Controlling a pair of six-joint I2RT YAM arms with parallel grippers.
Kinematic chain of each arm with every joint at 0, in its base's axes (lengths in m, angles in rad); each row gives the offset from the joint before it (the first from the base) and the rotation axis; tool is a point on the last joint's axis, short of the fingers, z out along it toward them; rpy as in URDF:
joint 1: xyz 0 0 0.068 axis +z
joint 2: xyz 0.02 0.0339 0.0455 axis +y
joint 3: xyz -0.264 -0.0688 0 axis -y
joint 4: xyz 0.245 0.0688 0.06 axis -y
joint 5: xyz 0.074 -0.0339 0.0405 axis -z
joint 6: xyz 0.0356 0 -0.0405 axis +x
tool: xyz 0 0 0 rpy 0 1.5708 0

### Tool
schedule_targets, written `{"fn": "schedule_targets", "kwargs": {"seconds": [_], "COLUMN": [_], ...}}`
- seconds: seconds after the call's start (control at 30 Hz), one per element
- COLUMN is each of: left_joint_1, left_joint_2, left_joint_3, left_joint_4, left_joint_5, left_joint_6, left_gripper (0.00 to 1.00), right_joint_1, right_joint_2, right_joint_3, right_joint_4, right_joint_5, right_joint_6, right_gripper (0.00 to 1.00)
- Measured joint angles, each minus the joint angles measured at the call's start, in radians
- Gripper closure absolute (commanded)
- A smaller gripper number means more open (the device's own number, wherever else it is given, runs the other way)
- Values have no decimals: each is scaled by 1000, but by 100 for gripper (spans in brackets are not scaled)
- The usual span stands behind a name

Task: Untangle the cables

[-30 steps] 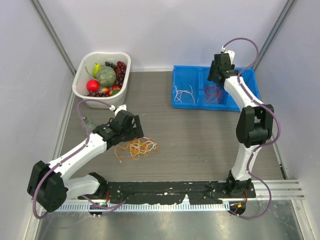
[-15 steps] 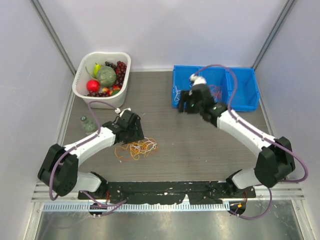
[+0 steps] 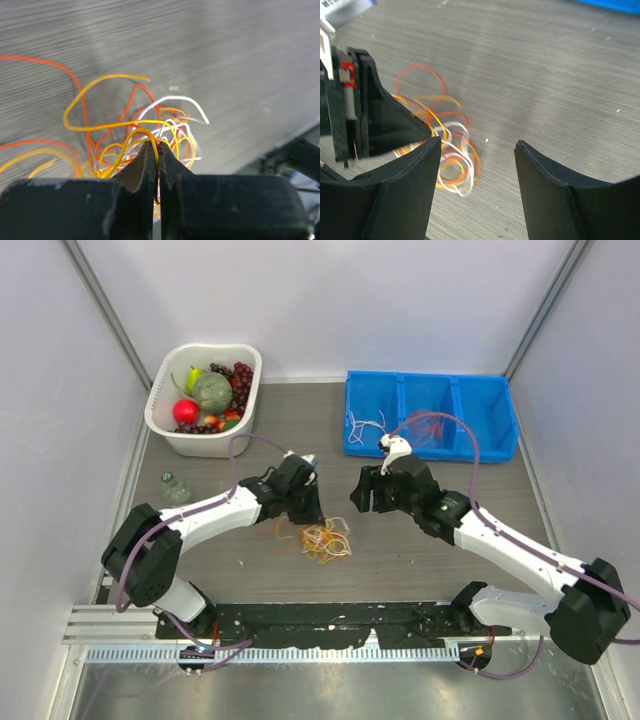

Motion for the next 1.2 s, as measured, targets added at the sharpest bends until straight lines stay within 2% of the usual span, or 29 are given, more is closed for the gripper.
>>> {"fn": "schedule_targets", "kwargs": {"seconds": [0.1, 0.2, 0.3, 0.43, 0.5, 0.6, 0.73, 0.87, 1.0, 1.07, 1.13, 1.2], "left_joint_1": [-56, -64, -58, -55, -48, -36, -16, -1, 3, 3, 3, 3], "left_joint_2": [5, -12, -63, -172, -217, -251, -253, -182, -75, -56, -57, -64], "left_joint_3": [71, 76, 46, 11, 0, -23, -71, -71, -67, -67, -68, -68], "left_joint_4": [32, 59, 44, -9, -36, -66, -133, -184, -201, -202, -196, -191], "left_joint_5": [35, 39, 3, -84, -132, -198, -301, -368, -383, -373, -361, -357], "left_joint_6": [17, 34, 53, 83, 94, 96, 79, 68, 60, 56, 50, 53], "left_gripper": [50, 36, 33, 33, 28, 21, 20, 27, 54, 79, 97, 100], "right_joint_1": [0, -1, -2, -2, -2, 3, 29, 50, 53, 53, 53, 53], "right_joint_2": [-61, -55, -17, 32, 61, 93, 119, 130, 132, 132, 131, 129], "right_joint_3": [-13, -16, -24, -27, -27, -27, -27, -24, -24, -24, -24, -24], "right_joint_4": [5, 6, 6, 7, 11, 21, 34, 47, 51, 51, 51, 51], "right_joint_5": [29, 37, 32, 3, -42, -95, -130, -150, -151, -150, -145, -139], "right_joint_6": [1, 0, 0, 1, 0, -2, -3, -2, -1, 1, 3, 7], "right_gripper": [34, 34, 34, 37, 38, 38, 38, 39, 39, 39, 39, 39]}}
